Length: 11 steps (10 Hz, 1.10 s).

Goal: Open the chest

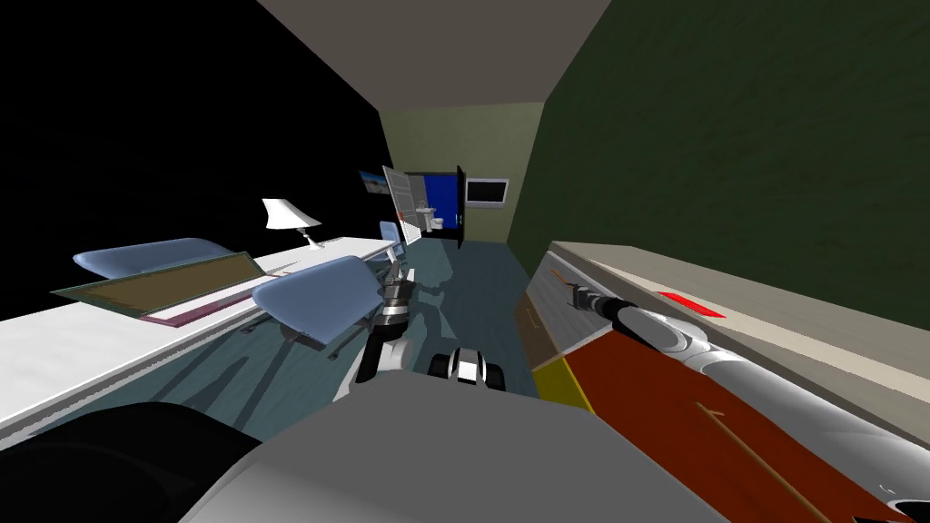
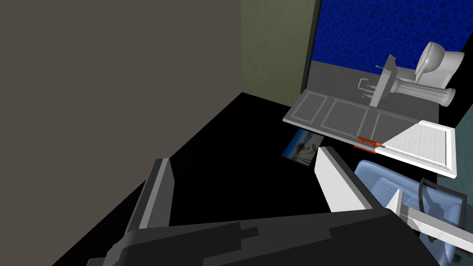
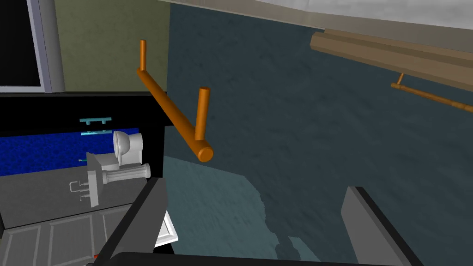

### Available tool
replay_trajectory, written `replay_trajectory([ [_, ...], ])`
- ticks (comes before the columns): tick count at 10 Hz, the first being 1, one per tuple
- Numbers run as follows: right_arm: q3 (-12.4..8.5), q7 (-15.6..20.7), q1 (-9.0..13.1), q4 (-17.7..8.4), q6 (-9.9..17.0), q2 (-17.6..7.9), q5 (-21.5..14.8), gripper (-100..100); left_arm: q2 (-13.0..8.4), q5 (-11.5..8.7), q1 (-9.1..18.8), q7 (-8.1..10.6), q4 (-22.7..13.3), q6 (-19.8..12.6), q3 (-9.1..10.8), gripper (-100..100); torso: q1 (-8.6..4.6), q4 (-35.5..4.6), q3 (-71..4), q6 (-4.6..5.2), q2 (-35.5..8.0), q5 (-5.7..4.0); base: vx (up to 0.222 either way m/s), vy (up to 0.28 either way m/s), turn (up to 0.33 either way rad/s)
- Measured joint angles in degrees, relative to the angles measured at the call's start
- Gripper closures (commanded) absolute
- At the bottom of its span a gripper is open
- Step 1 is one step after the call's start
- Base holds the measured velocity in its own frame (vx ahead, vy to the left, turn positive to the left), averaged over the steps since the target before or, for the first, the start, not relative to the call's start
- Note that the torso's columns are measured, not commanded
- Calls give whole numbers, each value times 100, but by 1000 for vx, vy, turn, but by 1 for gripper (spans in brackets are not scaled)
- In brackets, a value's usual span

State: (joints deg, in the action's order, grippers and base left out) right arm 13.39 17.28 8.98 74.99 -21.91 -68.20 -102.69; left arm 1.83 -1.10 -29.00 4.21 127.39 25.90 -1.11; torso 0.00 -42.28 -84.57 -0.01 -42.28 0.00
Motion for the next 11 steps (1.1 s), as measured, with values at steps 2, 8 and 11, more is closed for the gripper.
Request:
replay_trajectory([
  [2, 37, 55, 95, -118, -30, -103, -121, -100, 0, 0, 0, 0, 0, 0, 0, 0, 0, 0, 1, 4, -1, 0, 1, -5, 61],
  [8, 69, 243, 261, -296, -33, -204, -190, 100, 1, 0, 0, 0, 0, 0, -1, 0, 23, 22, -1, 10, 2, -14, 0, 47, 13],
  [11, 78, 217, 253, -297, -75, -213, -203, 100, 2, 0, 0, 0, 0, 0, -2, 0, 3, 10, -5, 1, 8, -8, 9, 192, 2],
])
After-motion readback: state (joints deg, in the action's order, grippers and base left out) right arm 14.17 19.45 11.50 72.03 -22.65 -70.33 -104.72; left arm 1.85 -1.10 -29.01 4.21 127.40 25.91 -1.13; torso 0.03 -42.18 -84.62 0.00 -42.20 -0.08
